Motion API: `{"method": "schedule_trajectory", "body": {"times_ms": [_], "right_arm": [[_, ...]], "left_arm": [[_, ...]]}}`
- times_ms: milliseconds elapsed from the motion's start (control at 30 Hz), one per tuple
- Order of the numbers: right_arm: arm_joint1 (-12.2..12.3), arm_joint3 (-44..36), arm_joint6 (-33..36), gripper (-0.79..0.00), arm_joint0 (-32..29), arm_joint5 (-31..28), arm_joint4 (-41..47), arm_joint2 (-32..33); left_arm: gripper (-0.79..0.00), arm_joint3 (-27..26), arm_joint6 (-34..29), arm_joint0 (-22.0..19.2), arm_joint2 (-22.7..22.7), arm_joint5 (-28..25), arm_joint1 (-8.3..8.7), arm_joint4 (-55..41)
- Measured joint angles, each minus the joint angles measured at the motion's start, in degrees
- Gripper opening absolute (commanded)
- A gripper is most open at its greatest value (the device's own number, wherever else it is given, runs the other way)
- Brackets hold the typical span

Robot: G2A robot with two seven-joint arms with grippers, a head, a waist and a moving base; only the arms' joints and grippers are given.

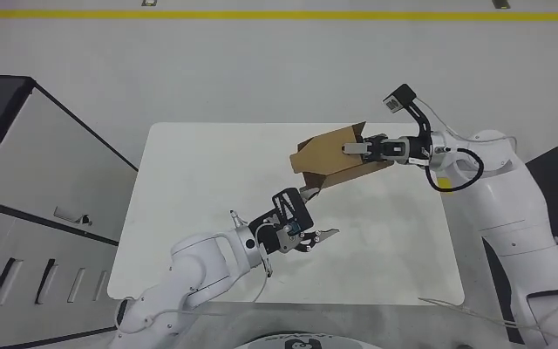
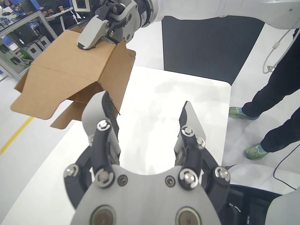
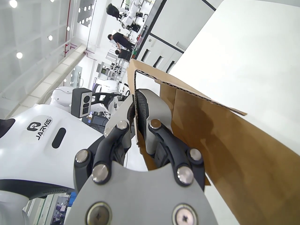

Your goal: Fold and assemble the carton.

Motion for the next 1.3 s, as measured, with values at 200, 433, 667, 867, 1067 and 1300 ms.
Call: {"method": "schedule_trajectory", "body": {"times_ms": [200,433,667,867,1067,1300], "right_arm": [[-0.06,-0.44,-0.19,-0.785,-0.43,0.34,-0.20,0.33],[-0.21,-0.94,-0.34,-0.785,-0.63,0.61,-0.47,0.41],[-0.33,-1.53,-0.31,-0.785,-0.93,1.00,-0.72,0.52],[-0.43,-2.12,-0.11,-0.785,-1.22,1.29,-0.75,0.61],[-0.49,-2.59,0.19,-0.785,-1.57,1.68,-0.75,0.73],[-0.36,-1.82,1.28,-0.785,-2.53,0.66,1.11,2.23]], "left_arm": [[-0.231,0.30,0.28,-0.54,1.44,0.44,-0.08,0.02],[-0.234,0.72,0.36,-1.37,3.22,1.11,-0.23,0.14],[-0.215,0.99,0.31,-2.08,4.47,2.13,-0.35,0.61],[-0.203,1.20,0.29,-2.48,5.30,2.66,-0.41,0.68],[0.000,1.33,0.38,-2.64,5.59,3.19,-0.41,0.66],[0.000,-0.29,-0.33,-1.32,2.87,3.10,0.17,1.03]]}}
